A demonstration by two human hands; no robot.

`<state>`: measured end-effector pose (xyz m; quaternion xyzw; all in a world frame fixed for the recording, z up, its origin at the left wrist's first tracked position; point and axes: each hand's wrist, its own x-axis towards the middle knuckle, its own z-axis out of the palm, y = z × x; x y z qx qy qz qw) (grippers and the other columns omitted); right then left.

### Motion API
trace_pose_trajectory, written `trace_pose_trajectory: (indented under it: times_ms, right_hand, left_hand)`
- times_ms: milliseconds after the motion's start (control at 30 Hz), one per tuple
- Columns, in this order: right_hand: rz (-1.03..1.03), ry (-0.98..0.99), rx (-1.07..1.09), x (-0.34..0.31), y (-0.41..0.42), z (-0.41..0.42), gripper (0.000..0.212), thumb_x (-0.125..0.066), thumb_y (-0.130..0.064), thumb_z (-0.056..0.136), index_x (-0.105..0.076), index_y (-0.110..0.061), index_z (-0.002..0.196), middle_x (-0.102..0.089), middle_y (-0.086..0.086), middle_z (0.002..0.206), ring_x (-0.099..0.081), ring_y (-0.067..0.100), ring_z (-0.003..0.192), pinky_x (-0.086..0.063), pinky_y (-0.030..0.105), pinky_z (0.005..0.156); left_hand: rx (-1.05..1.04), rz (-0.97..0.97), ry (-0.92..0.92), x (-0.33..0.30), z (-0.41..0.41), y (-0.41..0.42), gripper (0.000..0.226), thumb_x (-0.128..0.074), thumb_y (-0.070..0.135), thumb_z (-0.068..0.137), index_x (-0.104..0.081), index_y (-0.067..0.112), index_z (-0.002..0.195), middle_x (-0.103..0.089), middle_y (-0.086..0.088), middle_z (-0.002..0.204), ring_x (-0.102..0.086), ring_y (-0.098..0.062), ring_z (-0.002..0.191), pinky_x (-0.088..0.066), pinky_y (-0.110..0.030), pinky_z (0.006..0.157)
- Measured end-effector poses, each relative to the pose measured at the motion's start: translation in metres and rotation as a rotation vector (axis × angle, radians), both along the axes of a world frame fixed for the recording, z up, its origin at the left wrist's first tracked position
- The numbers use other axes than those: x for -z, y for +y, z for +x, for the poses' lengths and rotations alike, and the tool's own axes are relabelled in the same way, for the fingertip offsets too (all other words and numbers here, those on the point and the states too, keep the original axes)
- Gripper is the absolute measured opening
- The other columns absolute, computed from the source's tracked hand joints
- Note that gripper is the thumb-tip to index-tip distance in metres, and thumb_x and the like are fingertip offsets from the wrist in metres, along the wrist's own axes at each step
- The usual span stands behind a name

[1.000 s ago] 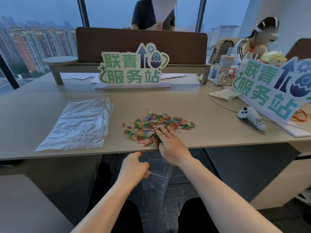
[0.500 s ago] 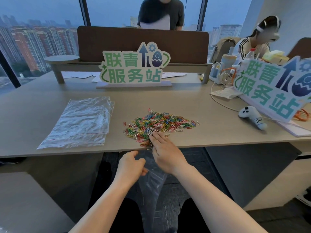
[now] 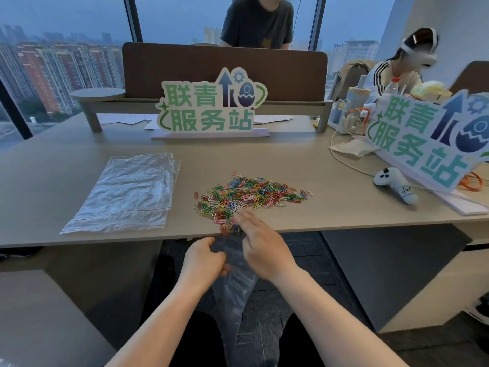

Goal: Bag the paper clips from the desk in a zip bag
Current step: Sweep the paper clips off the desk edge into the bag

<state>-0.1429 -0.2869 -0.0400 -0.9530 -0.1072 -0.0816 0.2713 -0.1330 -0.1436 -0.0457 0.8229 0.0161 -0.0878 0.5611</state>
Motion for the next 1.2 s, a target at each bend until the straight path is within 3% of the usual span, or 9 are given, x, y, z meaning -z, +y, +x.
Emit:
trace_pose_trajectory:
  times_ms: [100,267,467,600,667,733,833,1033,1200]
  right_hand:
    - [-0.045,0.002,0.105,0.002,-0.014,0.009,0.055,-0.029,-0.01,0.098,-0.02,-0.013,0.152,-0.016,-0.001,0.161,-0.006,0.011,0.148,-0.006,0.025,0.12]
    - [-0.166,0.049,0.096,0.013,-0.016,0.012,0.054,-0.025,-0.02,0.101,-0.015,-0.014,0.153,-0.011,0.0,0.162,-0.003,0.011,0.149,-0.003,0.032,0.121]
    - [-0.194,0.013,0.036,0.014,-0.004,0.004,0.054,-0.027,-0.02,0.1,-0.016,-0.013,0.153,-0.013,0.001,0.162,-0.004,0.011,0.149,0.0,0.028,0.12]
    - [-0.19,-0.011,0.006,0.013,0.003,-0.002,0.054,-0.027,-0.018,0.1,-0.017,-0.013,0.153,-0.014,0.001,0.162,-0.006,0.011,0.149,0.002,0.025,0.118]
    - [-0.186,-0.02,-0.016,0.012,0.005,-0.005,0.053,-0.029,-0.016,0.1,-0.021,-0.013,0.152,-0.017,0.0,0.161,-0.008,0.01,0.148,0.003,0.021,0.116]
    - [-0.131,-0.026,-0.029,0.01,0.007,-0.008,0.053,-0.032,-0.012,0.098,-0.027,-0.015,0.151,-0.022,-0.002,0.16,-0.014,0.01,0.147,-0.003,0.02,0.115]
    - [-0.02,-0.049,-0.004,0.005,0.007,-0.005,0.055,-0.035,-0.006,0.095,-0.033,-0.018,0.149,-0.029,-0.004,0.157,-0.021,0.009,0.145,-0.015,0.022,0.114]
    - [-0.127,0.054,0.039,0.0,-0.003,0.034,0.056,-0.029,-0.012,0.099,-0.015,-0.015,0.153,-0.006,-0.001,0.163,0.001,0.012,0.149,-0.003,0.027,0.12]
    - [-0.222,0.099,0.011,0.002,0.002,0.045,0.053,-0.025,-0.019,0.102,-0.014,-0.015,0.154,-0.005,0.001,0.163,0.0,0.013,0.149,-0.001,0.03,0.121]
  left_hand:
    - [-0.007,-0.014,0.03,-0.002,-0.002,0.001,0.058,-0.047,-0.007,0.082,-0.044,0.003,0.139,-0.067,-0.003,0.078,-0.072,-0.021,0.063,-0.059,-0.028,0.059]
    - [-0.013,-0.001,0.044,-0.001,0.0,0.001,0.064,-0.049,-0.005,0.082,-0.036,0.003,0.143,-0.065,0.0,0.069,-0.074,-0.026,0.07,-0.061,-0.035,0.069]
    - [-0.003,0.015,0.032,-0.002,0.0,0.0,0.064,-0.05,-0.006,0.083,-0.035,0.003,0.144,-0.057,0.009,0.069,-0.073,-0.025,0.069,-0.06,-0.031,0.063]
    - [-0.002,0.011,0.028,0.0,0.0,0.002,0.063,-0.051,-0.006,0.082,-0.035,0.002,0.143,-0.058,0.007,0.075,-0.073,-0.026,0.07,-0.06,-0.033,0.065]
    - [-0.002,0.011,0.021,0.0,0.001,0.003,0.061,-0.05,-0.006,0.082,-0.039,0.002,0.141,-0.06,0.0,0.089,-0.073,-0.025,0.068,-0.06,-0.033,0.063]
    - [0.004,0.014,0.016,0.001,0.001,0.003,0.058,-0.05,-0.006,0.082,-0.043,0.002,0.139,-0.063,-0.007,0.102,-0.073,-0.022,0.065,-0.06,-0.03,0.059]
    - [0.006,0.006,0.026,0.003,0.002,0.005,0.059,-0.05,-0.005,0.082,-0.042,0.004,0.14,-0.067,-0.003,0.089,-0.073,-0.021,0.064,-0.06,-0.03,0.06]
    - [-0.002,-0.013,0.041,0.0,0.0,0.008,0.062,-0.048,-0.006,0.082,-0.039,0.004,0.142,-0.064,0.001,0.077,-0.073,-0.027,0.069,-0.06,-0.03,0.063]
    - [-0.009,-0.007,0.06,0.002,0.003,0.011,0.062,-0.048,-0.005,0.081,-0.039,0.005,0.142,-0.068,-0.003,0.079,-0.072,-0.019,0.061,-0.058,-0.025,0.057]
